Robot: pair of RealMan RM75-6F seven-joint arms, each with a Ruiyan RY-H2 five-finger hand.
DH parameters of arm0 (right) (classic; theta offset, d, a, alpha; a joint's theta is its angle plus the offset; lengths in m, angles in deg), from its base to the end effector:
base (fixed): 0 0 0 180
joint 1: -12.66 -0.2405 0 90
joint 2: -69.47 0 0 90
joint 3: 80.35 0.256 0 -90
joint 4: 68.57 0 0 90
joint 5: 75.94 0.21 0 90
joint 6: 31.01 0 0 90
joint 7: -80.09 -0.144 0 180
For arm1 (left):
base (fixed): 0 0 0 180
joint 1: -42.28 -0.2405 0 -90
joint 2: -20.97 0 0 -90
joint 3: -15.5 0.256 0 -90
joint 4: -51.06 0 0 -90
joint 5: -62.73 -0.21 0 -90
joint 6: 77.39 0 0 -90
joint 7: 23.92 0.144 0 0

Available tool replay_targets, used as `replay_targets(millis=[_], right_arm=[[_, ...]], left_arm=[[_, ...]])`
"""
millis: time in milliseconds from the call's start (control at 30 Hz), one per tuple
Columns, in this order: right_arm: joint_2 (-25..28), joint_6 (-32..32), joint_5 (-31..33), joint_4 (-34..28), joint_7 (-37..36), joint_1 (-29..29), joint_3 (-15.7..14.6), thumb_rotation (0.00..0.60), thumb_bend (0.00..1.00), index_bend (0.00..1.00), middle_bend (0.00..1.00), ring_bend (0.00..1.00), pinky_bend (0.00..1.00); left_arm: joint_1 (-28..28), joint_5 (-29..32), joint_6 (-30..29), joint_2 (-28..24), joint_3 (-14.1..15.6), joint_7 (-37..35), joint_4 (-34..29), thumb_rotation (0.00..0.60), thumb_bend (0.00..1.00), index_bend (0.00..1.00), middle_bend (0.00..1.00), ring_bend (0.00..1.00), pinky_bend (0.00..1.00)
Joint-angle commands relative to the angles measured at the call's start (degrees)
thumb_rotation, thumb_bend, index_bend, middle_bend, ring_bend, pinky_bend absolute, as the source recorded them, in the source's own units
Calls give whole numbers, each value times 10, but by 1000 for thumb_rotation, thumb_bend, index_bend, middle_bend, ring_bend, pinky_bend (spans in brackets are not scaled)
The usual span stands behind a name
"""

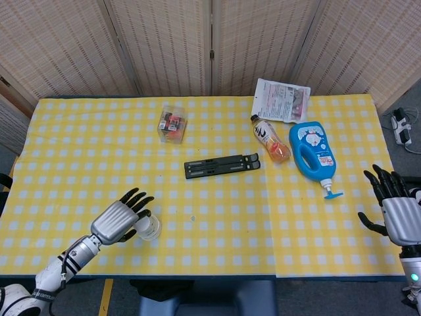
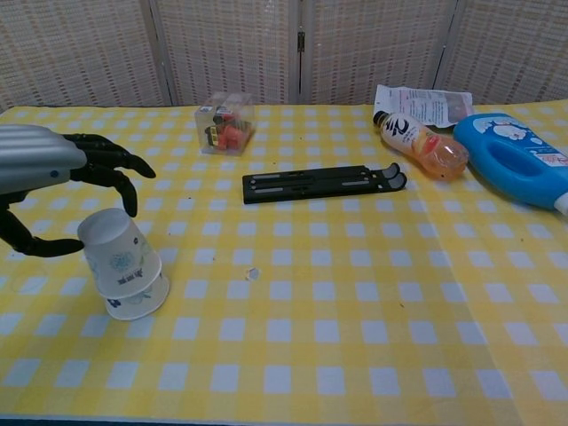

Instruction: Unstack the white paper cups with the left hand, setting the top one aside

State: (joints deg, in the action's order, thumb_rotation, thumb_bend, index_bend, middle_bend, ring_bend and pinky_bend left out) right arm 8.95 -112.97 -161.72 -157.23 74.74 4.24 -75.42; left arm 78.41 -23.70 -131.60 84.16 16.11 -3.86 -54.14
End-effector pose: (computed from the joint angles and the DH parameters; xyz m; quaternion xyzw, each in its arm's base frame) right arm -0.3160 -0.2100 0.1856 0.6091 -0.3650 0.3944 0.5833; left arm -0.1716 0.2659 0.0681 -0.8526 -0.2415 -0.2975 0.3554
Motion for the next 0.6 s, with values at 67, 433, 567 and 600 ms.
replay_targets(millis=[67,433,567,600], right_arm=[[0,1,0,1,-1,0,0,600,295,0,0,44,0],[3,-4,-6,-4,0,0,0,600,295,0,0,43,0],[3,-5,-8,-5,1,0,-1,600,295,0,0,42,0],[3,-5,-8,-6,2,0,-1,600,295,0,0,42,0]], left_arm=[[-5,-4,-12,-28,-1,-12,-30,600,436,403,128,97,22],[-33,-24,-65,-92,-5,-35,-76,600,435,403,135,99,21],[-49,-23,-83,-106,-4,-42,-77,600,435,405,136,101,20],[-52,-22,-85,-109,-3,-44,-77,600,436,406,136,101,20]])
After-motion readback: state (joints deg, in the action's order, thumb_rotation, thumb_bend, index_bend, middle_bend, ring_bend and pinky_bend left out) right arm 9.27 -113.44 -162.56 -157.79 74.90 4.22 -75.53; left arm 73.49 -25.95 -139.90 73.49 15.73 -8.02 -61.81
